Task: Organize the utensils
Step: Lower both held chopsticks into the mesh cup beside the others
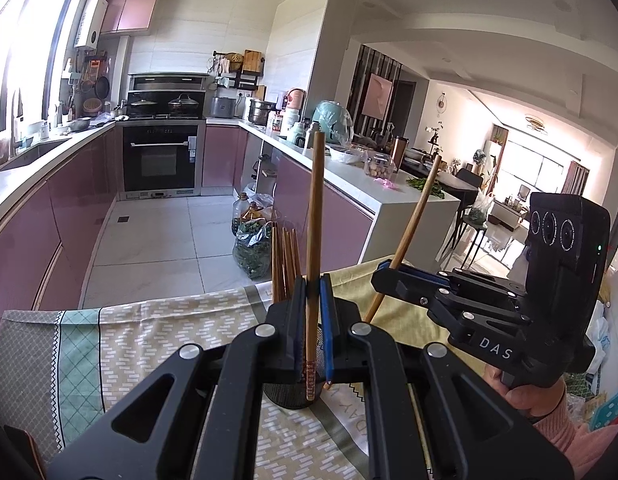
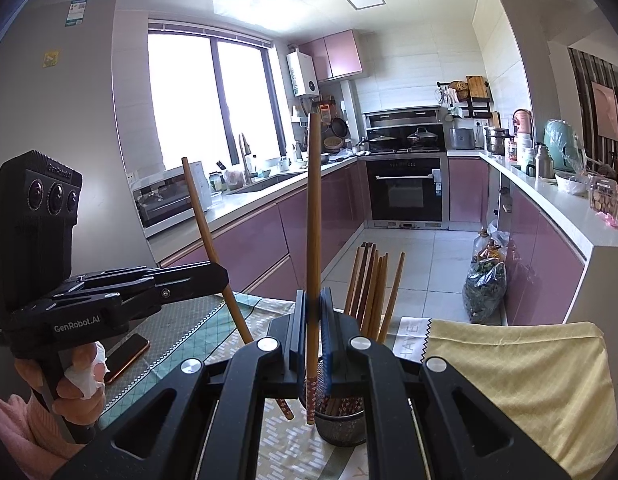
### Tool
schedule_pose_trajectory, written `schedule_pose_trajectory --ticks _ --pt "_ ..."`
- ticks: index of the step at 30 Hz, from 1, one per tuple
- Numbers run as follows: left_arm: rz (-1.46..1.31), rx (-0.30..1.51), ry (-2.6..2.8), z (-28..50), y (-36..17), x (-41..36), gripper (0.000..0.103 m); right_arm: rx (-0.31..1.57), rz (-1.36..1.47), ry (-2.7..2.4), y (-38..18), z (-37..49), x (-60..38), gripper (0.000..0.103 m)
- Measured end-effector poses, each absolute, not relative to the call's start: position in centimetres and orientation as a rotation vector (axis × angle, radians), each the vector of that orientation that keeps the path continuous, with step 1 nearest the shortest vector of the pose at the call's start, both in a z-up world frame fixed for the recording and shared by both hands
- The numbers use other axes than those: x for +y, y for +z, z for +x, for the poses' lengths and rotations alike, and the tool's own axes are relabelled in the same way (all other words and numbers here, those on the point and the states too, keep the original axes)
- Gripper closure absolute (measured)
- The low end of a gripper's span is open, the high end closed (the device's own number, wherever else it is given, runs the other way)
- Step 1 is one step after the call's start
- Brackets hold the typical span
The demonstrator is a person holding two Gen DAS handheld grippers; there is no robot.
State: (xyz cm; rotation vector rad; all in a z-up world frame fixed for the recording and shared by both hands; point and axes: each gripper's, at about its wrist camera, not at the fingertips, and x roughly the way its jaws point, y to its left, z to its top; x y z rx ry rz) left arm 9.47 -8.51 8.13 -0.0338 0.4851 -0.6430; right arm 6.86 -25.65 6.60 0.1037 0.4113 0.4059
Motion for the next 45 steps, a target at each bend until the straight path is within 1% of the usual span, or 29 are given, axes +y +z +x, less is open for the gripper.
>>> schedule_pose_trajectory --ticks 15,45 --pt "-0.024 0.448 -0.639 9.2 9.1 -9.4 0.095 0.412 0.108 0.392 6.5 7.5 -25.4 0.097" --pt "-0.018 0.502 -0.629 10.3 9.5 -10.1 0.095 0.462 0.123 0.367 5.8 10.3 -25.9 0.097"
